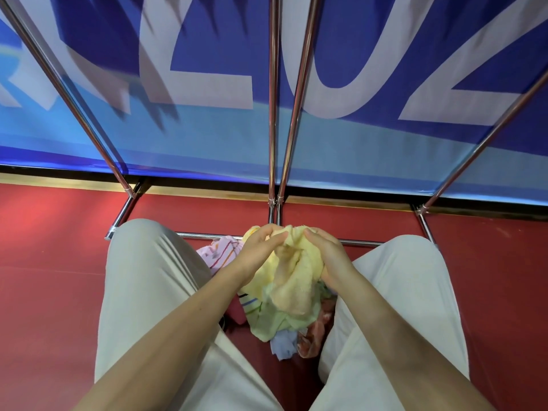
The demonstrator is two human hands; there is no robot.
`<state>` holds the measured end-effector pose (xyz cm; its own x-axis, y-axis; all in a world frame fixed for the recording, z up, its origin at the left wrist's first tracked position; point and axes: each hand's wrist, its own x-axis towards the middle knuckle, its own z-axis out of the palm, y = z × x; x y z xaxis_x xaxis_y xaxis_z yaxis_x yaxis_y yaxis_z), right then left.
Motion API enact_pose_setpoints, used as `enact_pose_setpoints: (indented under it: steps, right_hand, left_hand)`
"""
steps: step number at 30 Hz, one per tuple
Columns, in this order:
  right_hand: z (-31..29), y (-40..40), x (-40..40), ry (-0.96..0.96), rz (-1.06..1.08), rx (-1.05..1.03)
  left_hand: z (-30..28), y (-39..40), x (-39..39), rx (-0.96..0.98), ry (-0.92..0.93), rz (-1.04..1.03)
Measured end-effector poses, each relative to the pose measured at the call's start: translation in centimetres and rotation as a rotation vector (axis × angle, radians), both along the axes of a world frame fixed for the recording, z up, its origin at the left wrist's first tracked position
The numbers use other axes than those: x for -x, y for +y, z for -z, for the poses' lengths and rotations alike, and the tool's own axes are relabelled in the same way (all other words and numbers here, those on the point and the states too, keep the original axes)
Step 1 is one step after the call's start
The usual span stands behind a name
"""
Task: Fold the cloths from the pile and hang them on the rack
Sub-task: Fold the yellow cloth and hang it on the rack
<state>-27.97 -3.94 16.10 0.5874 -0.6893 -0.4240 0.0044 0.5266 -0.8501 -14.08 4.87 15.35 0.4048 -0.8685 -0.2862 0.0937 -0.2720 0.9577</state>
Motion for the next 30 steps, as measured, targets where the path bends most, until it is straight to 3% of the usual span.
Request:
enact_pose_setpoints:
  steps: [3,9,14,19,22,27,30]
  right_hand:
    - [0.3,-0.1,0.1,0.023,-0.019,0.004]
    - [0.4,-0.6,0.3,0.034,-0.007,0.037]
    - [0.6,-1.0,0.5,0.059,-0.025,0.064]
    - [0.6,-0.8,0.5,0.107,-0.033,0.155]
    - [0.4,-0.8,0.6,0.123,-0.043,0.234]
    - [0.6,-0.8,0.5,0.203,-0.106,0.279]
    - [0.9,0.0,0.1,0.284,-0.22,0.491]
  left_hand:
    - [0.0,-0.5,-0.1,-0.052,-0.15,0.002]
    - [-0.5,-0.7,0.7,-0.037,-0.109,-0.029]
    - [-0.6,-0.8,-0.2,0.016,0.061,-0.154]
    - [-0.9,-0.5,-0.8,-0.065,-0.045,-0.118]
    - [-1.8,-0.4,-0.9,0.017,-0.034,-0.161]
    - [-2.9,-0.2,-1.0,0.164,0.138,-0.261]
    - [-3.2,-0.1,-0.5,0.181,0.161,-0.257]
